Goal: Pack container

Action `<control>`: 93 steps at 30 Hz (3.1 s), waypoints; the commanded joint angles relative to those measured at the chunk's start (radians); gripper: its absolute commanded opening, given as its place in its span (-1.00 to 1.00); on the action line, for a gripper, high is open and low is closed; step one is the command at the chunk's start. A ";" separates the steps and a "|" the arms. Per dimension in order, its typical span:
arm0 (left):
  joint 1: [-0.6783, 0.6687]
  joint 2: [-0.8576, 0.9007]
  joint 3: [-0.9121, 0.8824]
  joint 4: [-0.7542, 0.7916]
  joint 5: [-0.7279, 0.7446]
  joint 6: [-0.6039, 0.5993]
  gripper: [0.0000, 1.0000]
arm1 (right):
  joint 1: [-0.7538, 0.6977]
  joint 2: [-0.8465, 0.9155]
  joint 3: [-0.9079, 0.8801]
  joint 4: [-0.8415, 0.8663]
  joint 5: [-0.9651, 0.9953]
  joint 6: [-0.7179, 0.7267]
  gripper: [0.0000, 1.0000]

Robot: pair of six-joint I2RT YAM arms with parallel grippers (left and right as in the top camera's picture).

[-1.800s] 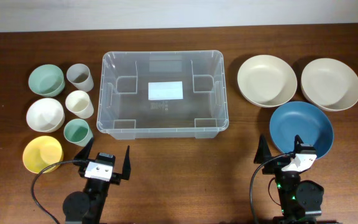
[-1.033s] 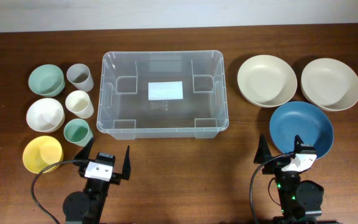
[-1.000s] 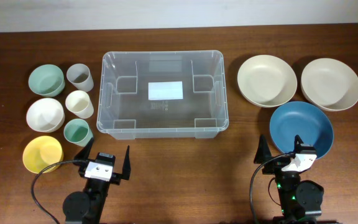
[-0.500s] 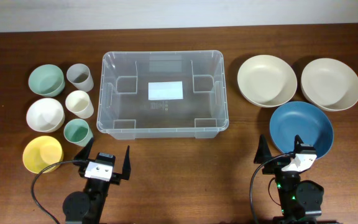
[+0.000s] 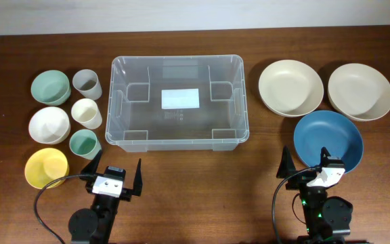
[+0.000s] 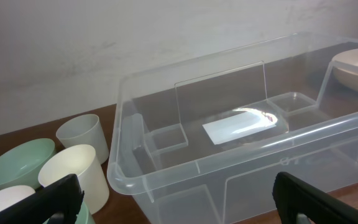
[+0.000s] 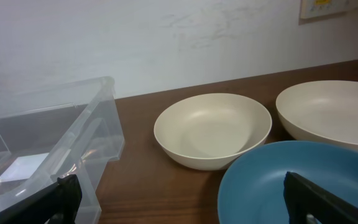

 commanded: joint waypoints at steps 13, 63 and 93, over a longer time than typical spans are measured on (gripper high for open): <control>0.000 -0.008 -0.009 0.000 -0.008 0.012 0.99 | 0.010 -0.011 -0.007 0.003 -0.101 0.104 0.98; 0.000 -0.008 -0.009 0.000 -0.008 0.012 0.99 | -0.392 0.706 0.895 -1.110 0.189 0.523 0.98; 0.000 -0.008 -0.009 0.000 -0.008 0.012 0.99 | -0.926 1.466 0.874 -0.741 -0.450 -0.142 0.86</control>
